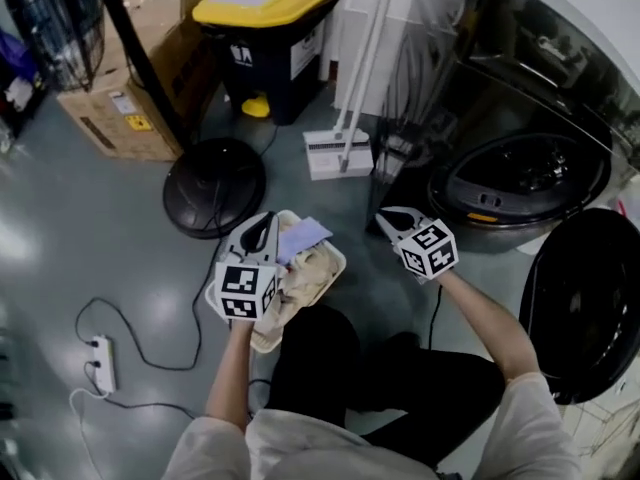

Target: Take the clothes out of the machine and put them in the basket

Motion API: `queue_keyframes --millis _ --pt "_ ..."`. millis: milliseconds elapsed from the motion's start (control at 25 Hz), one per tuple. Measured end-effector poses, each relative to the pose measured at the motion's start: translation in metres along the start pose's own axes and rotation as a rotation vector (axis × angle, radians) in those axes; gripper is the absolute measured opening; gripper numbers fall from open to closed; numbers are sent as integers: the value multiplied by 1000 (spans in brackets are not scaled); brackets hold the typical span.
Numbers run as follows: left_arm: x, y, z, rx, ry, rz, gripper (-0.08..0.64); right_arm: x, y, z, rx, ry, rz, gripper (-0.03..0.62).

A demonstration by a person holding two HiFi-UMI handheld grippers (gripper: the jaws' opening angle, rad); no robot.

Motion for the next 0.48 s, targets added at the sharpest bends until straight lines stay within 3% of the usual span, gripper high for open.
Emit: queue_keyframes --millis 200,480 --pt "-38 21 29 -7 -87 39 18 -47 -1 -79 -125 -160 141 25" --pt "-92 41 60 -13 -191 81 18 -97 -42 -201 -259 -467 307 25"
Point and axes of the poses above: the fingertips, and each gripper's own axes: z forward along the fingers, x to its left, y out of its top, the point moved 1 cm from there along -z, backward along the fingers, and after that the axes turned 4 degrees about x, right-handed, at the moved point
